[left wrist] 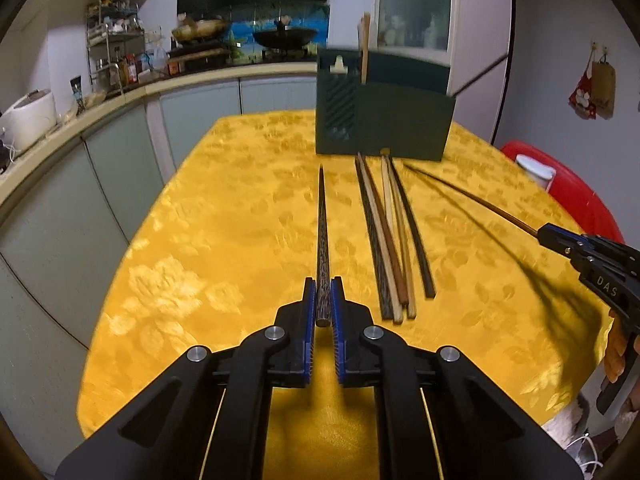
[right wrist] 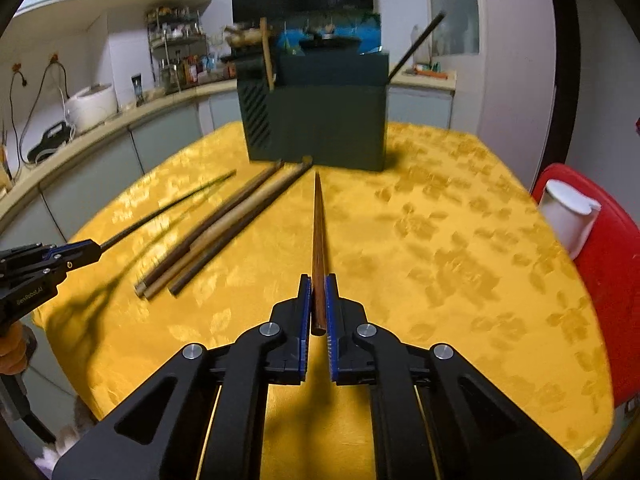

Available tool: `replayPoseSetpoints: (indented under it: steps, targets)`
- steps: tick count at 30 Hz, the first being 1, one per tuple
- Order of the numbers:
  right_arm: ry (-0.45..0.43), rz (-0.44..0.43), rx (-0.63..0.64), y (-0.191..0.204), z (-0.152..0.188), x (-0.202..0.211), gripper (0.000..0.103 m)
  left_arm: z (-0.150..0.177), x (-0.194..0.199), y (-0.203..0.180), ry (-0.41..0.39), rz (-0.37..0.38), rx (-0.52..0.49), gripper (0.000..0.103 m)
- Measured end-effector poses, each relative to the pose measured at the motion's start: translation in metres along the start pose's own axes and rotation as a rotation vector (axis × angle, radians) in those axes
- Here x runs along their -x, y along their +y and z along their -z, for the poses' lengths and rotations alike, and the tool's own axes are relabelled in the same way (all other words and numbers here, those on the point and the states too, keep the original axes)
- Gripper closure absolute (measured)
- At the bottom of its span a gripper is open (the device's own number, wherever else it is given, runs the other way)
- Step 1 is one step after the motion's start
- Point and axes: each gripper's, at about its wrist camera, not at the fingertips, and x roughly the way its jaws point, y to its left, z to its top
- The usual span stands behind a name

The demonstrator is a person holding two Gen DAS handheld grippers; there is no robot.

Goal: Organize utensils
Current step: 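Lift both chopsticks and carry them over the green holder box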

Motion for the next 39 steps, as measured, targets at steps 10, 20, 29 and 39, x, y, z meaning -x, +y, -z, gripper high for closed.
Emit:
replayPoseSetpoints:
  steps: [10, 20, 29, 39]
  targets:
    - [-0.184, -0.022, 0.008, -0.003, -0.042, 0.057, 0.095, -0.05, 0.06, -0.004, -0.189, 0.005, -0.027, 0.096]
    - [-0.248, -0.06, 0.017, -0.002, -0.087, 0.073, 0.095, -0.102, 0.083, -0.003, -0.287, 0.028, -0.036, 0.096]
    - [-0.187, -0.097, -0.022, -0.017, -0.139, 0.051, 0.095, -0.132, 0.074, -0.004, -0.281, 0.022, -0.067, 0.096]
    - [-0.16, -0.086, -0.054, -0.036, -0.184, 0.042, 0.095, -0.183, 0.065, -0.008, -0.245, 0.073, -0.102, 0.096]
